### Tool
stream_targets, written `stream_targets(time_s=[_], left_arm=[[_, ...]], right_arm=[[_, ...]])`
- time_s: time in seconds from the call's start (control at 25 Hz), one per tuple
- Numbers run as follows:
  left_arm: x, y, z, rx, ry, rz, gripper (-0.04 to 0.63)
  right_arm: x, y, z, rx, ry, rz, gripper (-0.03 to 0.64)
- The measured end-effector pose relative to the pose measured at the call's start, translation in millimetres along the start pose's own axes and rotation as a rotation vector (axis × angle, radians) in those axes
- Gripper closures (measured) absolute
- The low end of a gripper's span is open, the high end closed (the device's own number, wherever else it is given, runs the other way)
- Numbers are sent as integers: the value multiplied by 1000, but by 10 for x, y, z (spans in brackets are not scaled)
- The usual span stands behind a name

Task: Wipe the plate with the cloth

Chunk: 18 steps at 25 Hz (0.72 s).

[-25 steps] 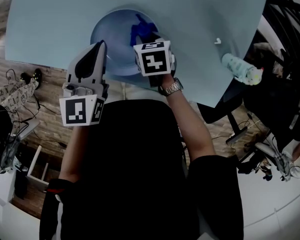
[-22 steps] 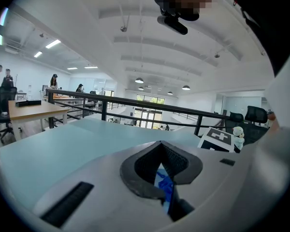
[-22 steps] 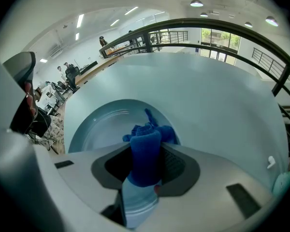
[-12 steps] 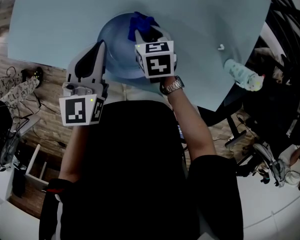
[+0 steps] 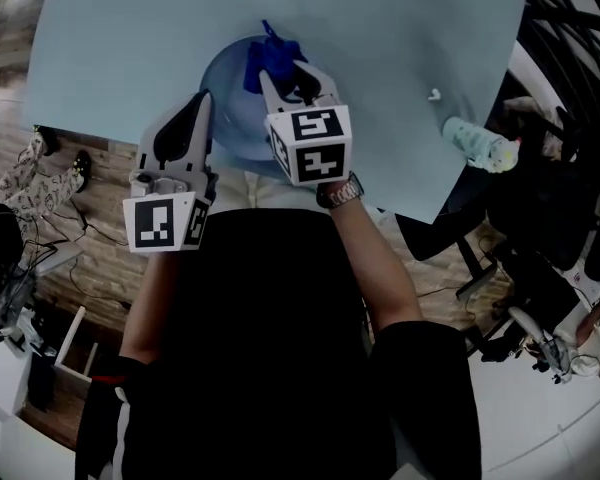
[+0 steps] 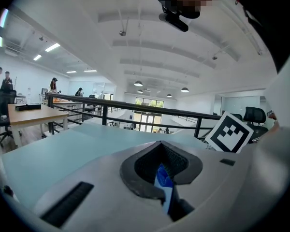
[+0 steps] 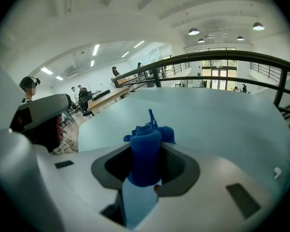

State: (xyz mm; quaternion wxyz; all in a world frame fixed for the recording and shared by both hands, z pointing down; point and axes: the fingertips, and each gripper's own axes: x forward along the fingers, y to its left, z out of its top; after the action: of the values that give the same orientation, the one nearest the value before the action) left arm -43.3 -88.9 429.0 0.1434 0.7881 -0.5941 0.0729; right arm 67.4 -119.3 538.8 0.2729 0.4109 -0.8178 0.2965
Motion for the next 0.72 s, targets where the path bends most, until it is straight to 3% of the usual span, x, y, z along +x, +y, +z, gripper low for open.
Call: stream_targets(time_s=[0.28,0.52,0.72], left_arm=[[-94,-126,130,25,-24,-35,595],[-260,-240,238,28,-39,-26,595],[-403,-320,358,30,-47,-18,595]], right_arm=[[-474,119,301,13,-151,-31,499],[-1066,249,595,-5,-340,-61,498],[-1469,317,757,-8,-428,-94,497]])
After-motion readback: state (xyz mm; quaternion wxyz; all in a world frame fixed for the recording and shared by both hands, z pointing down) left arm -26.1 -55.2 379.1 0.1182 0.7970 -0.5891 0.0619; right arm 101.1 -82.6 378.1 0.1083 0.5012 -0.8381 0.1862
